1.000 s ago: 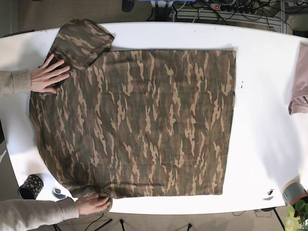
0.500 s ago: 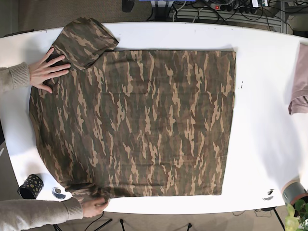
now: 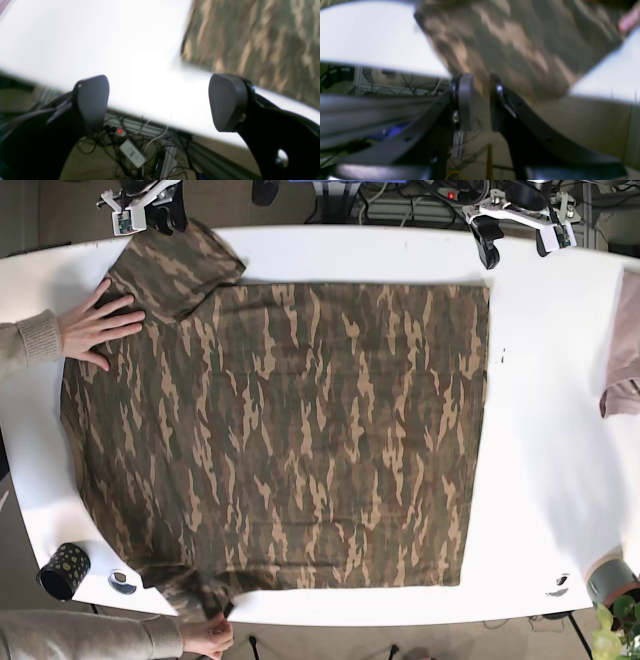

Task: Fold the T-shirt properly
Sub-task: 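Lower both grippers onto the camouflage shirt's collar-side corners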

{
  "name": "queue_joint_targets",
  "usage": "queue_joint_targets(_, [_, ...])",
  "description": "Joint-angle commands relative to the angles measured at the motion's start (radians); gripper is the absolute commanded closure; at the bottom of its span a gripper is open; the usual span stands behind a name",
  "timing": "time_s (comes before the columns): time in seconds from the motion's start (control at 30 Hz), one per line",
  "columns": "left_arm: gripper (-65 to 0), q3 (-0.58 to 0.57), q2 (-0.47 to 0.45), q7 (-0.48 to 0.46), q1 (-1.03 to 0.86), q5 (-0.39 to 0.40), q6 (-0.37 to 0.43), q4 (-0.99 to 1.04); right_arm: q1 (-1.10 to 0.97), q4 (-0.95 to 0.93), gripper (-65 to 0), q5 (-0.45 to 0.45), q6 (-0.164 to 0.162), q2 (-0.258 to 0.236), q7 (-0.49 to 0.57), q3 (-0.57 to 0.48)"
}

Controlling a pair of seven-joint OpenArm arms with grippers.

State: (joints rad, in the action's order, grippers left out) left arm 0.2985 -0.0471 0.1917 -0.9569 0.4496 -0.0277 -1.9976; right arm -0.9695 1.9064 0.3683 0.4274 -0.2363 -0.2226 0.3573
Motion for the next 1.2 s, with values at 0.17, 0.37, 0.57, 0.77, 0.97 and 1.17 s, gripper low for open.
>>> queue_joint_targets(0.17, [-55.8,0.006,-0.064,0.105,0.098,0.116,-0.002,-0.013,0.082,0.023,-10.9,0.076,0.011,-0.005,-0.064,0.009])
queue_joint_targets(0.37, [-56.1,-0.012,-0.133,0.153,0.164,0.208,-0.038,-0.012,0.103,0.023,-15.9,0.143,0.011,-0.015,-0.065,0.009])
queue_joint_targets(0.57, [-56.1,-0.014,-0.150,0.256,0.237,0.246,-0.108,-0.010,0.116,0.018,-34.1,0.245,0.011,-0.005,-0.065,0.058])
queue_joint_targets(0.77, [-56.1,-0.022,-0.145,0.326,0.278,0.249,-0.110,-0.010,0.131,-0.009,-35.4,0.403,0.011,-0.030,-0.103,0.108])
queue_joint_targets(0.97, [-55.7,-0.051,-0.149,0.372,0.330,0.249,-0.111,-0.010,0.202,-0.094,-35.4,0.578,0.061,-0.041,-0.260,0.253])
queue_joint_targets(1.17, [-55.7,-0.083,-0.153,0.372,0.338,0.249,-0.111,0.004,0.330,-0.201,-35.4,0.636,0.150,-0.039,-0.510,0.452])
